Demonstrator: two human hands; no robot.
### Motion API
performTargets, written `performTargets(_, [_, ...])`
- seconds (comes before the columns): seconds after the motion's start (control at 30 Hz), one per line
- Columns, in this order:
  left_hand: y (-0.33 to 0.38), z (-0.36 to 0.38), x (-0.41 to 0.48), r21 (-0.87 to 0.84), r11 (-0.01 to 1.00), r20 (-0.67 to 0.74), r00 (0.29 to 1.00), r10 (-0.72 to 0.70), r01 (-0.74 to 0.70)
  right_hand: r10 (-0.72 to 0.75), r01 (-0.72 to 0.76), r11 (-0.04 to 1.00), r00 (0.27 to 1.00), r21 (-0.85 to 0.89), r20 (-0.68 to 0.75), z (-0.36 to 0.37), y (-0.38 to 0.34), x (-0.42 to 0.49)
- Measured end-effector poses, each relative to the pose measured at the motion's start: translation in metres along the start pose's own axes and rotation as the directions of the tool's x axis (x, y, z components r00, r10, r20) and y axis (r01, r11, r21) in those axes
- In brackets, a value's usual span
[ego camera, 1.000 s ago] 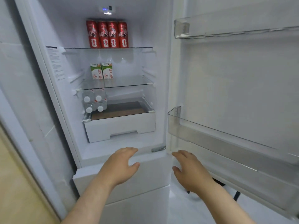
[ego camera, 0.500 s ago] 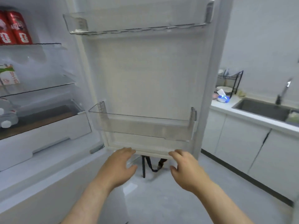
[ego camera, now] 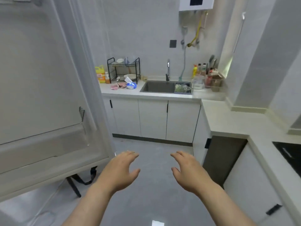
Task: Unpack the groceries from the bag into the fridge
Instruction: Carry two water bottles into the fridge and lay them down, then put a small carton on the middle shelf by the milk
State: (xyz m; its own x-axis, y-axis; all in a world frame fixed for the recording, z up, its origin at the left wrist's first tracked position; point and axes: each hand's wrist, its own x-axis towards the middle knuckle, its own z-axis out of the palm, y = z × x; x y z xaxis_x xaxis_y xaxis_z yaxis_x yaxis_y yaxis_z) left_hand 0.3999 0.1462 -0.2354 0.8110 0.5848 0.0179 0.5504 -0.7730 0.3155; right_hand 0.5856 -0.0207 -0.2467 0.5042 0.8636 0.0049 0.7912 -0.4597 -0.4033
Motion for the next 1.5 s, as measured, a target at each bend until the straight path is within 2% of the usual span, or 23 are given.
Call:
performTargets(0.17, [0.046, 0.011, 0.047, -0.025, 0.986, 0.041, 0.986, 0.164, -0.164, 0.185, -0.185, 0.983, 0.977, 0.010, -0.105, -0.027, 0.048, -0.030])
performTargets(0.33, [0.098, 0.019, 0.084, -0.058, 0.940, 0.057, 0.939, 0.340, -0.337, 0.371, -0.374, 0.927, 0.902, 0.026, -0.221, -0.056, 0.089, -0.072])
performTargets(0.57, [0.195, 0.045, 0.105, -0.120, 0.818, 0.131, 0.808, 0.574, -0.562, 0.604, -0.626, 0.777, 0.710, 0.068, -0.361, -0.081, 0.129, -0.159])
performTargets(0.73, [0.263, 0.069, 0.100, -0.170, 0.676, 0.159, 0.656, 0.737, -0.718, 0.730, -0.763, 0.633, 0.535, 0.128, -0.425, -0.086, 0.141, -0.228])
performTargets(1.0, [0.355, 0.110, 0.068, -0.257, 0.490, 0.175, 0.458, 0.871, -0.833, 0.839, -0.870, 0.440, 0.311, 0.220, -0.447, -0.085, 0.160, -0.320])
performTargets(1.2, [0.417, 0.132, 0.046, -0.289, 0.401, 0.185, 0.361, 0.914, -0.869, 0.869, -0.896, 0.360, 0.221, 0.260, -0.443, -0.088, 0.187, -0.371])
performTargets(1.5, [0.516, 0.179, 0.011, -0.331, 0.300, 0.175, 0.254, 0.951, -0.895, 0.890, -0.917, 0.256, 0.101, 0.305, -0.445, -0.104, 0.242, -0.447])
